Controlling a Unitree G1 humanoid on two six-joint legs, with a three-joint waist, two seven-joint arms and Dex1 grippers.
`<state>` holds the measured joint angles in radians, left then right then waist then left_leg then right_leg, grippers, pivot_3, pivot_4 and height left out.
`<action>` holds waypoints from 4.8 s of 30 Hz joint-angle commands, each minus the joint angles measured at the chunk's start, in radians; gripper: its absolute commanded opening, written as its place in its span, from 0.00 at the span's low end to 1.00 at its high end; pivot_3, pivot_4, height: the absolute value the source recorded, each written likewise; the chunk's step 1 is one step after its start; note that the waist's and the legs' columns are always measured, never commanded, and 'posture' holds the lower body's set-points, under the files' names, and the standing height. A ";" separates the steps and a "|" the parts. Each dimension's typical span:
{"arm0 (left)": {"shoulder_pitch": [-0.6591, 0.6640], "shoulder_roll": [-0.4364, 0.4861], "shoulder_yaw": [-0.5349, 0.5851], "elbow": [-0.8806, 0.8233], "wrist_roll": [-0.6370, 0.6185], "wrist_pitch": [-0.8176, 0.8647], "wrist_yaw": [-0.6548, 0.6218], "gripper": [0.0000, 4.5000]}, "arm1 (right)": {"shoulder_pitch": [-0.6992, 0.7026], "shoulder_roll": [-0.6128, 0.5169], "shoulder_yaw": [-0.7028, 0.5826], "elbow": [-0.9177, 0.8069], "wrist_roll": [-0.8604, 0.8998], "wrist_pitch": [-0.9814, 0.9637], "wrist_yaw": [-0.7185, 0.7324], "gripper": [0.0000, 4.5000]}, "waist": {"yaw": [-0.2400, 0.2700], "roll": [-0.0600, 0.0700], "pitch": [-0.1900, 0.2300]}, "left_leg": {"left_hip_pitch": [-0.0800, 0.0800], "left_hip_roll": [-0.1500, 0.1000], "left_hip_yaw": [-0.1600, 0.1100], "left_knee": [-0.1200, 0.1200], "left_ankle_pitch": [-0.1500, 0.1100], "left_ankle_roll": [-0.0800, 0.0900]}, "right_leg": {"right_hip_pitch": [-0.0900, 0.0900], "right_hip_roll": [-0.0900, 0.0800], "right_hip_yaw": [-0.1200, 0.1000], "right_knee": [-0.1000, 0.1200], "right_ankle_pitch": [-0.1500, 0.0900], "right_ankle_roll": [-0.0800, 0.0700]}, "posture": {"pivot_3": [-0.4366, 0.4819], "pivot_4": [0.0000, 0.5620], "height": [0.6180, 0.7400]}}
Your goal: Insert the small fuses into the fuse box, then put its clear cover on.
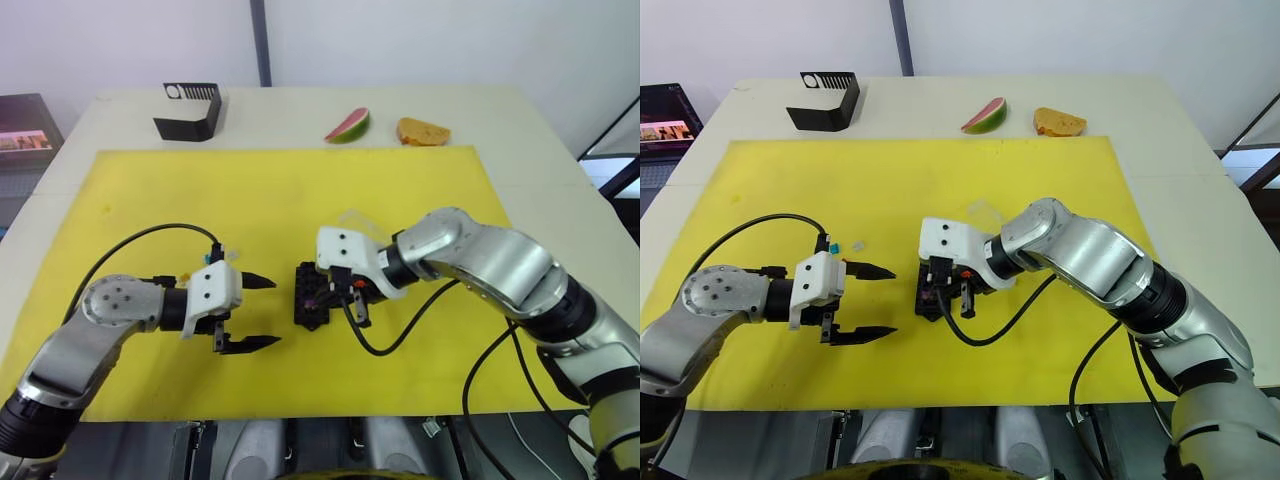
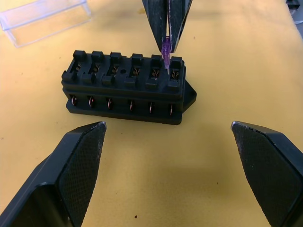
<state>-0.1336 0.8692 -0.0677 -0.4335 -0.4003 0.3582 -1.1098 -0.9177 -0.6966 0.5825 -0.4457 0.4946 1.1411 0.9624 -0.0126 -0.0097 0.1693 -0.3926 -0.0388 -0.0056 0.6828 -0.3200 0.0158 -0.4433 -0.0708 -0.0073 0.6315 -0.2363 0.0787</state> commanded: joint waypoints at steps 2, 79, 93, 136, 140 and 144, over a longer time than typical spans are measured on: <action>-0.016 0.001 -0.007 -0.017 0.010 -0.007 -0.003 0.99 | 0.004 0.007 0.004 -0.026 -0.011 -0.011 0.007 0.00 | 0.000 0.000 0.000 | 0.000 0.000 0.000 0.000 0.000 0.000 | 0.000 0.000 0.000 0.000 0.000 0.000 | 0.48 0.27 1.00; -0.030 -0.026 -0.030 -0.006 0.042 -0.012 -0.004 0.99 | 0.036 -0.003 0.038 -0.043 -0.114 -0.042 0.022 0.00 | 0.000 0.000 0.000 | 0.001 0.000 0.000 0.001 0.000 -0.001 | 0.001 0.001 0.000 0.001 0.000 0.000 | 0.48 0.27 1.00; -0.033 -0.028 -0.033 -0.007 0.041 -0.010 -0.003 0.99 | 0.006 0.023 -0.007 -0.036 -0.087 -0.009 0.027 0.00 | 0.000 0.000 0.000 | 0.001 0.000 0.000 0.001 0.000 -0.001 | 0.001 0.001 0.000 0.001 0.000 0.000 | 0.48 0.27 1.00; -0.041 -0.044 -0.018 -0.010 0.016 0.045 0.029 0.99 | 0.023 -0.036 0.146 -0.094 -0.261 -0.115 0.016 0.00 | 0.000 0.000 -0.001 | 0.002 0.000 0.000 0.001 0.001 -0.001 | 0.001 0.001 0.000 0.002 0.000 0.000 | 0.48 0.27 1.00; -0.047 -0.045 -0.026 -0.002 0.024 0.052 0.029 0.99 | 0.027 -0.036 0.142 -0.108 -0.278 -0.119 0.009 0.00 | 0.000 0.000 -0.001 | 0.002 0.000 0.000 0.001 0.001 -0.001 | 0.001 0.001 0.000 0.002 0.000 0.000 | 0.48 0.27 1.00; -0.053 -0.043 -0.038 0.008 0.040 0.048 0.029 0.99 | 0.025 -0.035 0.144 -0.128 -0.294 -0.099 -0.003 0.00 | 0.000 0.000 -0.001 | 0.002 0.000 0.000 0.001 0.001 -0.002 | 0.001 0.001 0.000 0.002 0.000 0.000 | 0.48 0.27 1.00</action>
<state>-0.1722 0.8235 -0.1041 -0.4250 -0.3664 0.4099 -1.0824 -0.8896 -0.7236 0.7241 -0.5607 0.2355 1.0264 0.9831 -0.0125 -0.0099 0.1687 -0.3909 -0.0389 -0.0059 0.6841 -0.3189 0.0141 -0.4422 -0.0695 -0.0077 0.6340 -0.2362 0.0789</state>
